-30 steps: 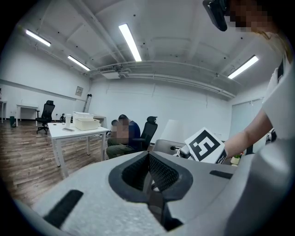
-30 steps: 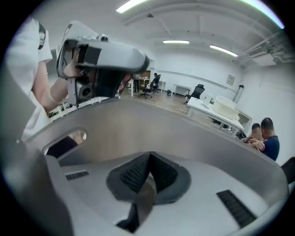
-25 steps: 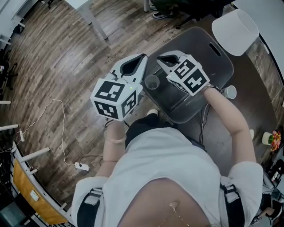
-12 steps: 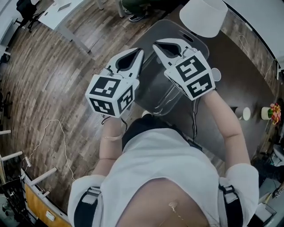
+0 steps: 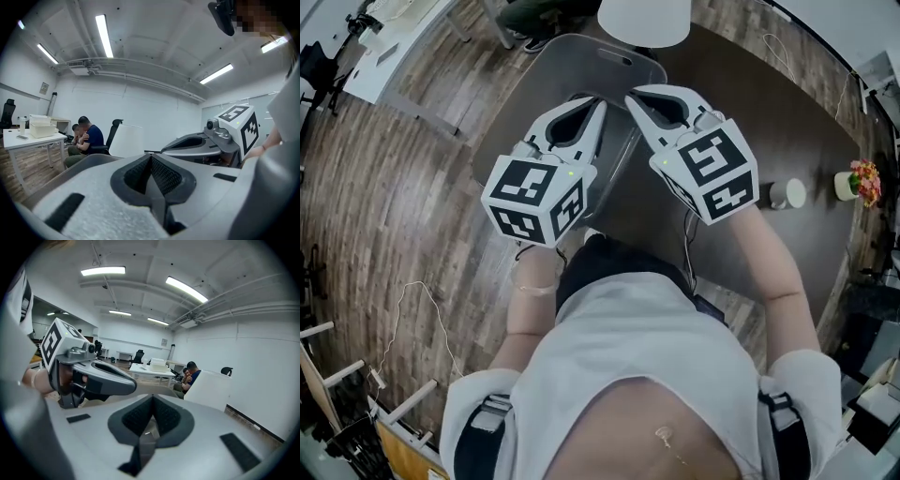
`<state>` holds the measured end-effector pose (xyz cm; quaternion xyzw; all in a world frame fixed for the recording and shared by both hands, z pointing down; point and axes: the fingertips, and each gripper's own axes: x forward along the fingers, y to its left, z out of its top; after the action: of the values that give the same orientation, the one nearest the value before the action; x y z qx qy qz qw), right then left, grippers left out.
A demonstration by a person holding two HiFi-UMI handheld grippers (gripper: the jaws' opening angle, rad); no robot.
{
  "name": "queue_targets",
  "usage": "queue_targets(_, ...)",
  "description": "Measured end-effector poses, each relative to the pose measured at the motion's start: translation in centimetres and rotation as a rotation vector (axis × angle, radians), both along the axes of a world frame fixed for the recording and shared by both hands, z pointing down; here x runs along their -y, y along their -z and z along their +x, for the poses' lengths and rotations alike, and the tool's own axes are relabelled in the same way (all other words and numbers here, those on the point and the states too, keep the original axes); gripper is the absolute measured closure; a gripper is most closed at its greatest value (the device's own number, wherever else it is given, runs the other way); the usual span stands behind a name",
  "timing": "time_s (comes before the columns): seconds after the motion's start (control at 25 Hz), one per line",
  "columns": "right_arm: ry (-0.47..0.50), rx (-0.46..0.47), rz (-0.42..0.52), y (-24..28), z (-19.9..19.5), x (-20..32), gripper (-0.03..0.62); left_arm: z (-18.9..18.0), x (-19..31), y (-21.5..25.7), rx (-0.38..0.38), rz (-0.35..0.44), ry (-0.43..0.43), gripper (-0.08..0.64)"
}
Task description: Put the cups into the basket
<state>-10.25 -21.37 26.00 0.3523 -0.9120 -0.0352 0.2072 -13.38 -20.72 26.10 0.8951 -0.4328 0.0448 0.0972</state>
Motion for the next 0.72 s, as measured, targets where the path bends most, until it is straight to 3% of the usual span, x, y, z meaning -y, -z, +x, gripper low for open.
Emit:
queue_targets(0.44, -0.184, 0.075, -0.032, -1.5, 11.0, -2.6, 0.581, 10.2, -2.4, 0.0, 0.012, 0.015, -0.095, 0.551)
queue_targets(0.72, -0.349, 0.146, -0.036, -2.7, 18.5, -5.9, 0.581, 16.4, -5.2, -2.4, -0.024, -0.004, -0.16, 0.551)
